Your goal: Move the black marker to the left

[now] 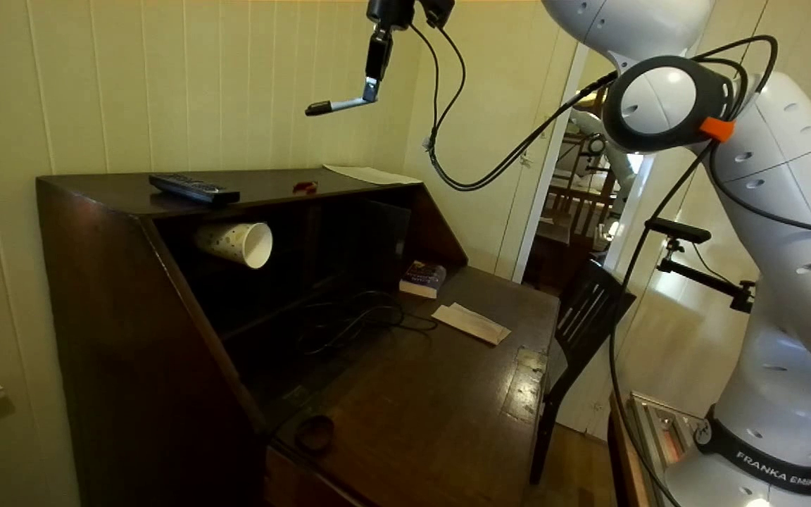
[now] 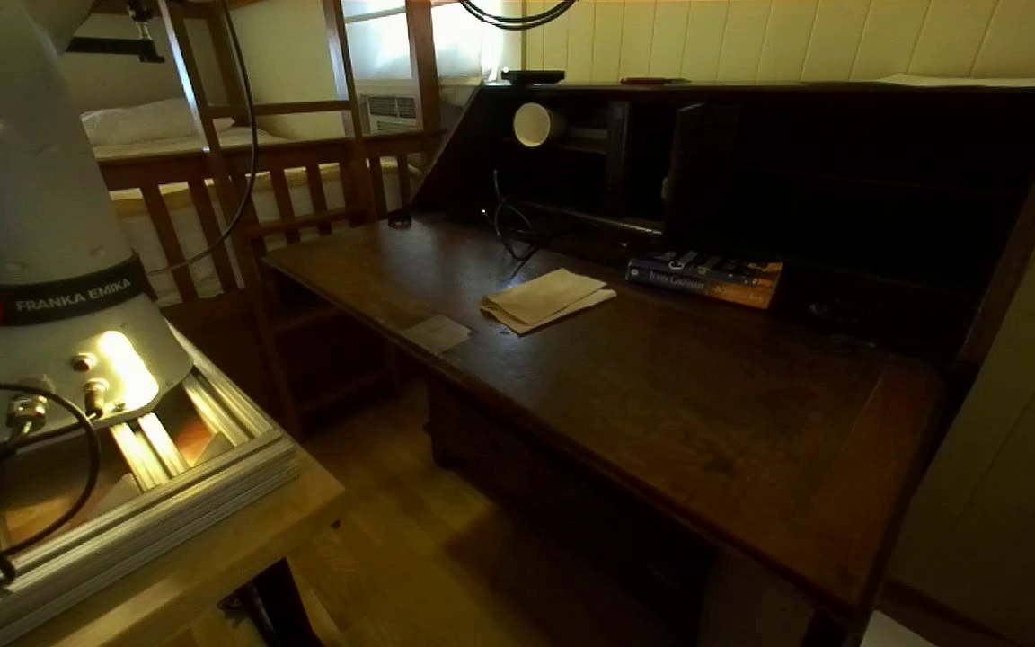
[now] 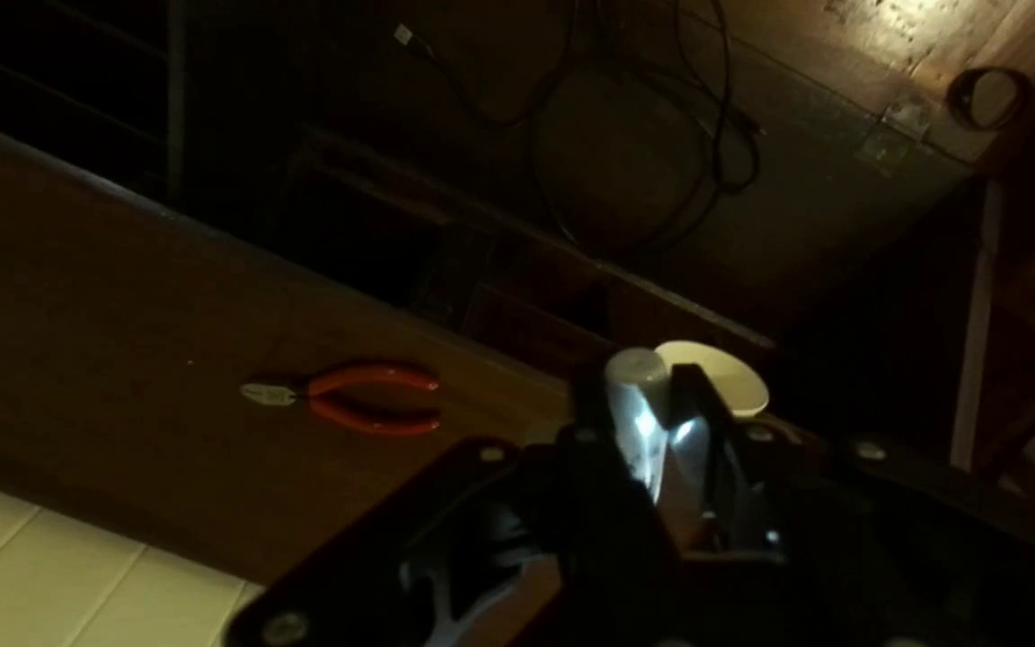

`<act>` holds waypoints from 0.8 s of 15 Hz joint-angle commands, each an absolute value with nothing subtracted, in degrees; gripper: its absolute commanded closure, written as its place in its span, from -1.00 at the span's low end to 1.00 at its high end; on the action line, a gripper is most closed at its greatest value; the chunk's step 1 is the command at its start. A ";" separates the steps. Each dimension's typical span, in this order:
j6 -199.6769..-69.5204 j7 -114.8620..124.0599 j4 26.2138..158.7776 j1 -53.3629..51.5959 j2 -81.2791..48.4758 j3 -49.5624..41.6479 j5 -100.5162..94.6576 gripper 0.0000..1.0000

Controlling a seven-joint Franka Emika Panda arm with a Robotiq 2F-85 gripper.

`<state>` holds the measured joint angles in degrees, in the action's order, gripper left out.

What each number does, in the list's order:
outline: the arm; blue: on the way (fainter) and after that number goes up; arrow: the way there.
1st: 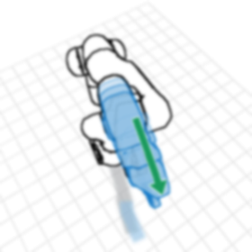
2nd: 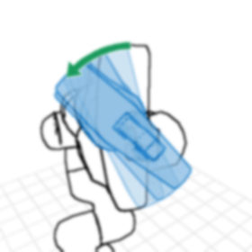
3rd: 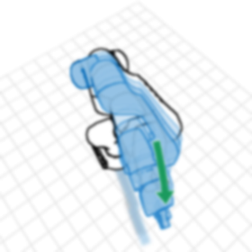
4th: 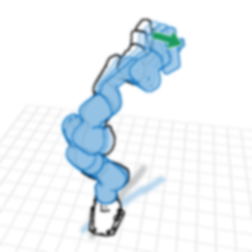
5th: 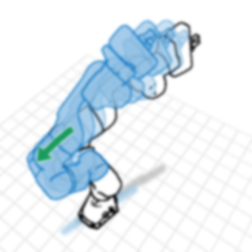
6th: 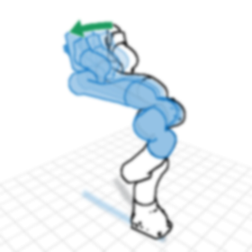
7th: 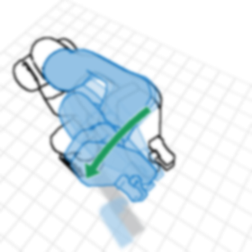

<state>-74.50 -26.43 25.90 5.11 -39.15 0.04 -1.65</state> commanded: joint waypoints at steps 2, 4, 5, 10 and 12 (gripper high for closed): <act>-78.16 -22.31 26.21 3.59 -38.22 -0.60 -3.02 0.89; -74.44 -23.99 27.45 3.56 -37.54 0.09 -2.33 0.89; -71.56 -24.28 27.22 3.68 -37.78 0.49 -1.78 0.89; -59.52 -23.95 25.63 3.88 -39.14 2.27 0.19 0.89; -56.51 -25.75 25.25 3.82 -39.22 3.52 1.35 0.89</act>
